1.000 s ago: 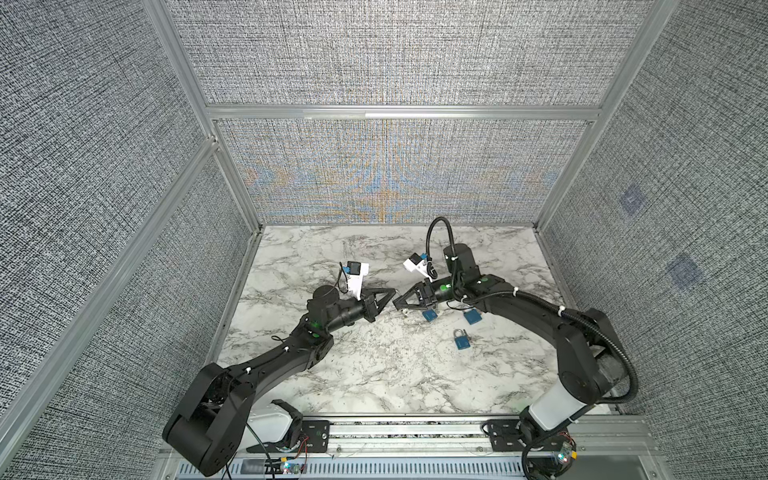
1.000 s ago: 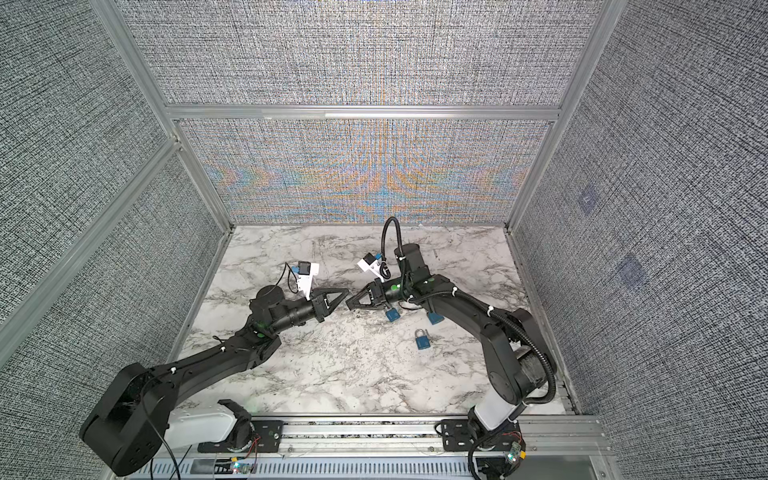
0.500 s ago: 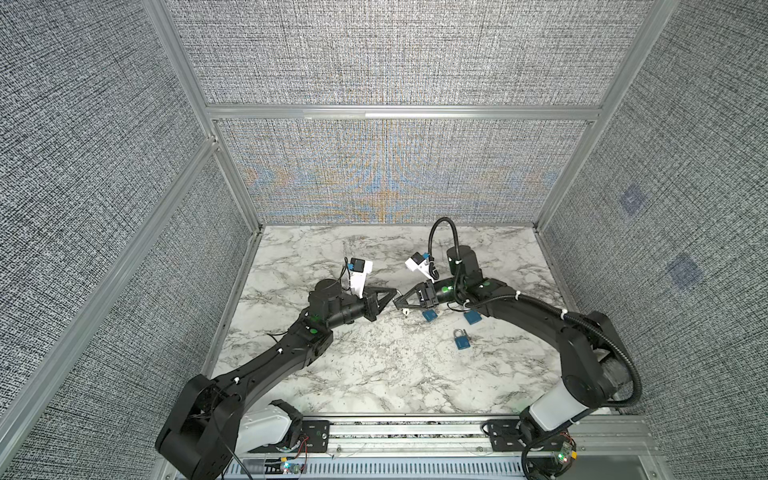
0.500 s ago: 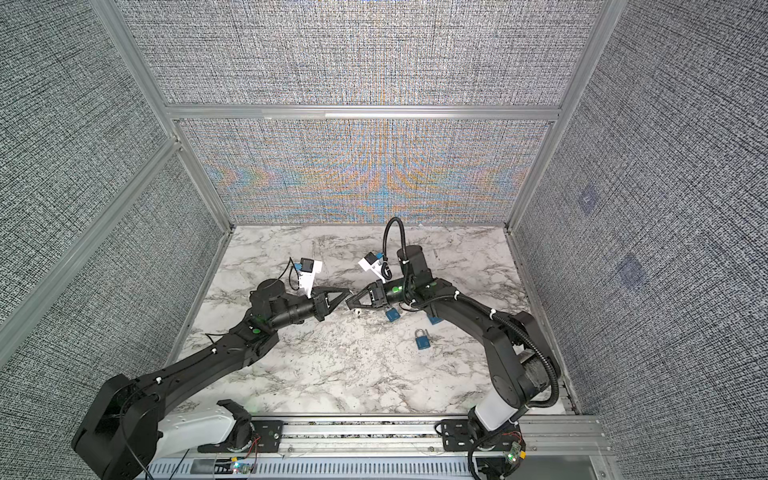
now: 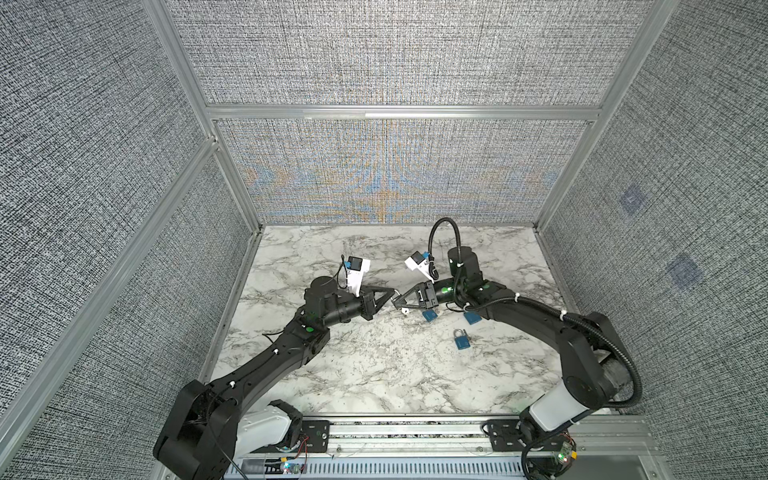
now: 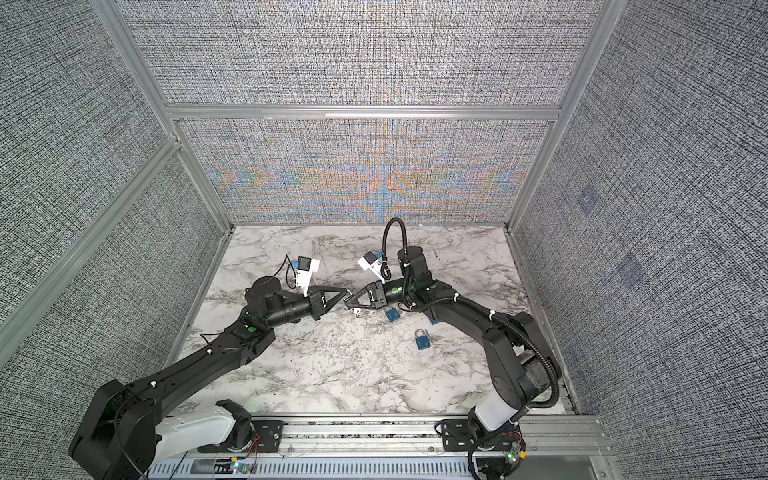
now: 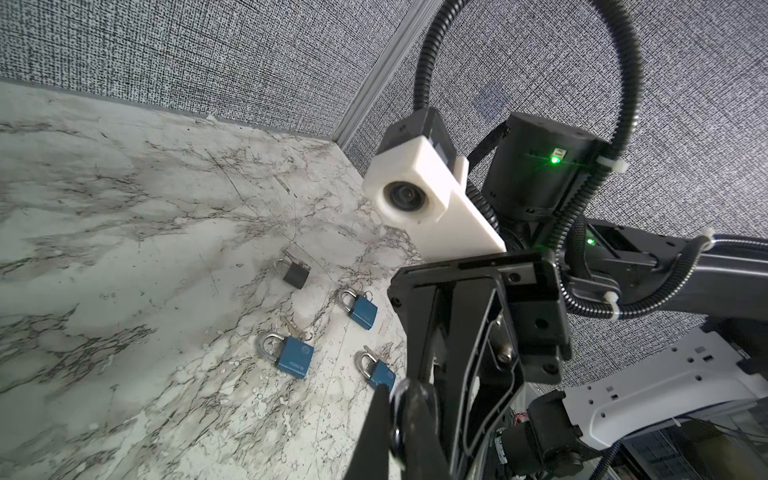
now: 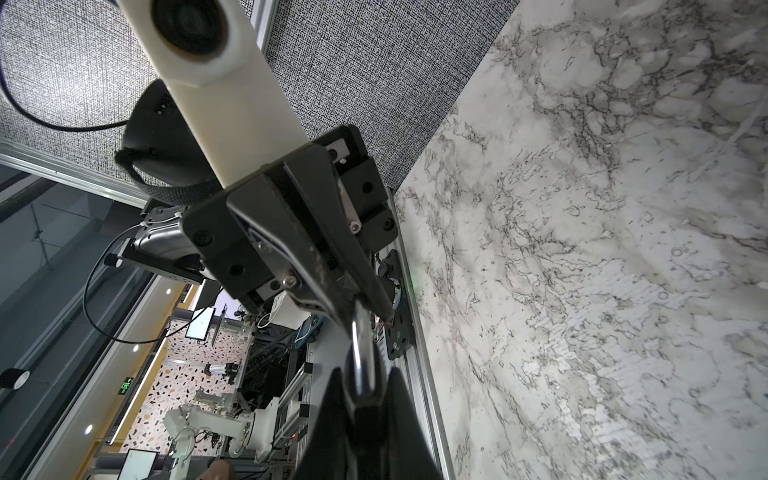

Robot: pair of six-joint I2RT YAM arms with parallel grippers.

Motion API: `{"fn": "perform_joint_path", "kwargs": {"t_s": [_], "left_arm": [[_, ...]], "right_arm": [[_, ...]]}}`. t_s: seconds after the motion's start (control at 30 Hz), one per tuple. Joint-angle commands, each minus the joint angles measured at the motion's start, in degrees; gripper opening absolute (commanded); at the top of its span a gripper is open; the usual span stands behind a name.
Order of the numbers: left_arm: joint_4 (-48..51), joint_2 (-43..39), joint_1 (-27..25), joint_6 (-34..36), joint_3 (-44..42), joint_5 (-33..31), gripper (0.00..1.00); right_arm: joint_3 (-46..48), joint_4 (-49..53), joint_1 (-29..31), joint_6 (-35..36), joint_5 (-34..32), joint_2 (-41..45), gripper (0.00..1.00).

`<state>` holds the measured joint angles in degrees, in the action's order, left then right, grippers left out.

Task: Lock with the key

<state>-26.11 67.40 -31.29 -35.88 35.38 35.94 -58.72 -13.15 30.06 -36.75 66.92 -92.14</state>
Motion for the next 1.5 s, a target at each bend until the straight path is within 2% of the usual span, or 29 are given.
{"fn": "perform_joint_path", "kwargs": {"t_s": [0.0,0.2,0.27,0.5,0.6,0.7,0.83,0.97,1.03,1.13,1.27,1.47], "left_arm": [[1.8,-0.1,-0.2,1.1,0.0,10.6,0.0],[4.6,0.7,-0.1,1.6,2.0,12.3,0.0],[5.4,1.0,-0.1,1.5,2.7,12.4,0.11],[5.1,1.8,-0.1,1.5,3.1,12.9,0.16],[5.0,2.1,-0.1,1.4,3.1,12.9,0.13],[4.6,2.3,0.0,1.3,2.9,12.7,0.0],[3.2,2.7,0.1,0.4,2.5,12.6,0.0],[0.9,2.3,0.5,-1.6,1.3,11.3,0.0],[-0.1,1.7,1.0,-2.7,0.7,10.1,0.0],[-1.2,0.5,1.7,-4.3,0.0,7.9,0.0],[-1.4,-0.9,2.7,-5.0,-0.6,5.6,0.0],[-2.8,-2.2,3.6,-5.8,-1.5,3.1,0.0]], "right_arm": [[-0.1,-6.5,-0.4,-2.9,-5.5,-0.2,0.0],[-0.1,-6.4,0.3,-2.7,-4.2,-0.4,0.0],[0.0,-6.3,0.3,-2.6,-4.2,-0.3,0.0],[0.0,-6.0,0.5,-2.6,-4.0,-0.1,0.0],[-0.1,-5.9,0.5,-2.5,-3.9,-0.2,0.0],[-0.1,-5.7,0.6,-2.4,-3.9,-0.3,0.0],[0.1,-5.7,0.5,-2.3,-4.2,-0.4,0.0],[1.7,-8.5,-0.3,-3.7,-5.5,-0.3,0.34],[3.5,-12.2,-1.2,-6.3,-5.5,-0.2,0.41],[7.8,-21.6,-2.4,-12.5,-4.8,0.0,0.41],[10.6,-27.8,-2.3,-16.1,-4.5,0.2,0.41],[11.7,-28.6,-1.1,-16.4,-5.1,0.1,0.41]]}}
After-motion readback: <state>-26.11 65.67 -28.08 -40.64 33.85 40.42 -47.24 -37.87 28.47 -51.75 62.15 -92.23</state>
